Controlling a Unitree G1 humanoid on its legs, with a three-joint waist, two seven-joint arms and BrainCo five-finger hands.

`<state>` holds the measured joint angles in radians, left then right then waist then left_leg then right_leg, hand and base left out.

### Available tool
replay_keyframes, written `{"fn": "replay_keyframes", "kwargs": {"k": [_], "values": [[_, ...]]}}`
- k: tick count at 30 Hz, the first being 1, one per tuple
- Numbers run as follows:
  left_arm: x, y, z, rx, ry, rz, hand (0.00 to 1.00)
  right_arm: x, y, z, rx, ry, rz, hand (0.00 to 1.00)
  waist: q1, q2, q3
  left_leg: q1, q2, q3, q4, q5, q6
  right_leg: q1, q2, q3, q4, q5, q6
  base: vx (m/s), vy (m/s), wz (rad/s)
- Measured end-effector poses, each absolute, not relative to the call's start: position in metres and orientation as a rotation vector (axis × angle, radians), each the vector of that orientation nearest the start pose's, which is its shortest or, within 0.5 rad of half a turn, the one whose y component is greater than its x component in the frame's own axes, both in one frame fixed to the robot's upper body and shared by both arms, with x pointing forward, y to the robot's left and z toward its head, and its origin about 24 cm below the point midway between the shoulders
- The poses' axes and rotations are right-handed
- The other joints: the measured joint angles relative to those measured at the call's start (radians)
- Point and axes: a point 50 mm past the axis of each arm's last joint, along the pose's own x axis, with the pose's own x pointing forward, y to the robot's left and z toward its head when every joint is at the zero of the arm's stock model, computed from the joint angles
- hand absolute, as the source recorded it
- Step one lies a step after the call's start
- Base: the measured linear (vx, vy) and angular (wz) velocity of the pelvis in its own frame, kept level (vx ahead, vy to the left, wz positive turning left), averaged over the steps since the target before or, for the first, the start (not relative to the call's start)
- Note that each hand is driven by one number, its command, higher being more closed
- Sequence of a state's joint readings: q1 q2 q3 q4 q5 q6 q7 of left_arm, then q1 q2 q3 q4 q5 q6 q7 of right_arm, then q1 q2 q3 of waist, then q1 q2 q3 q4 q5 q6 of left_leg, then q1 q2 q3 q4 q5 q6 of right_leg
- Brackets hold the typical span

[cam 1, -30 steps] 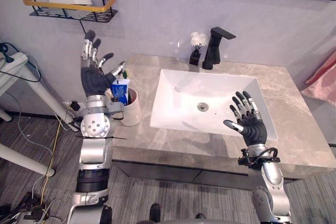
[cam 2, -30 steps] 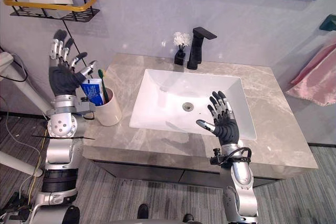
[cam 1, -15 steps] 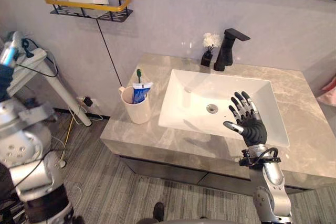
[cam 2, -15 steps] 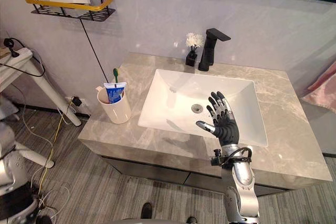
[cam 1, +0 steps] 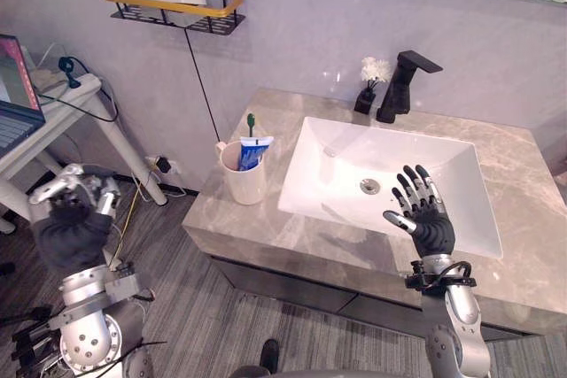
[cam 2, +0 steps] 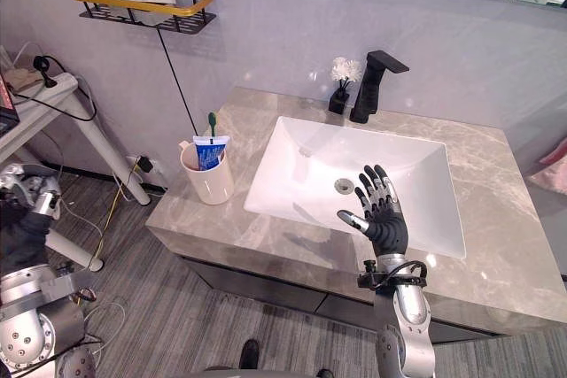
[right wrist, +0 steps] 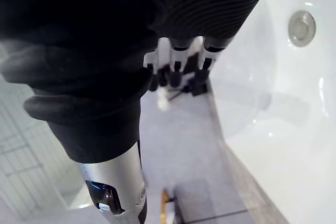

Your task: Organize washtable

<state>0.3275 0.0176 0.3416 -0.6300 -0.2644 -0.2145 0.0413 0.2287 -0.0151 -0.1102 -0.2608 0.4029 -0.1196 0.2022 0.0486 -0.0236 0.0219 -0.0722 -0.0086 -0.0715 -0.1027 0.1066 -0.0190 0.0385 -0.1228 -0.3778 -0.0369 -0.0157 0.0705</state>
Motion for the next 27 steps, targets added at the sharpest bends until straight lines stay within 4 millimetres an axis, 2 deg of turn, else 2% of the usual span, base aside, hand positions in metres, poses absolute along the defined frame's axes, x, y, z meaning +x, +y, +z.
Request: {"fn": "replay_keyframes", "kwargs": {"k": [11,17,23,27], "values": [[0.177,0.210,0.104,-0.110,-0.361,0.198,1.00,0.205,-0.182,0.065,0.335,-0.208,0.034,0.00,-0.005,0.000,0.000,-0.001,0.004,0.014,0.000,0.000,0.000,-0.009,0.002,0.014,0.000,0.003,0.006,0.01,-0.002,-0.03],[0.181,0.204,0.094,-0.093,-0.301,0.136,1.00,0.204,-0.182,0.065,0.336,-0.204,0.033,0.00,-0.007,-0.001,0.001,0.000,0.006,0.028,0.000,-0.002,0.002,-0.014,0.002,0.027,0.000,0.003,0.006,0.01,0.000,-0.08],[0.184,0.205,0.074,-0.085,-0.204,0.136,1.00,0.204,-0.182,0.064,0.336,-0.203,0.033,0.00,-0.006,-0.004,0.003,-0.005,0.008,0.048,0.000,-0.005,0.003,-0.029,0.002,0.048,0.000,0.004,0.004,0.01,0.002,-0.10],[0.186,0.199,0.068,-0.088,-0.172,0.102,1.00,0.204,-0.182,0.064,0.336,-0.203,0.032,0.00,-0.008,-0.014,0.009,-0.008,0.008,0.053,0.000,-0.007,0.003,-0.035,0.002,0.052,0.000,0.004,0.004,0.02,0.001,-0.03]]}}
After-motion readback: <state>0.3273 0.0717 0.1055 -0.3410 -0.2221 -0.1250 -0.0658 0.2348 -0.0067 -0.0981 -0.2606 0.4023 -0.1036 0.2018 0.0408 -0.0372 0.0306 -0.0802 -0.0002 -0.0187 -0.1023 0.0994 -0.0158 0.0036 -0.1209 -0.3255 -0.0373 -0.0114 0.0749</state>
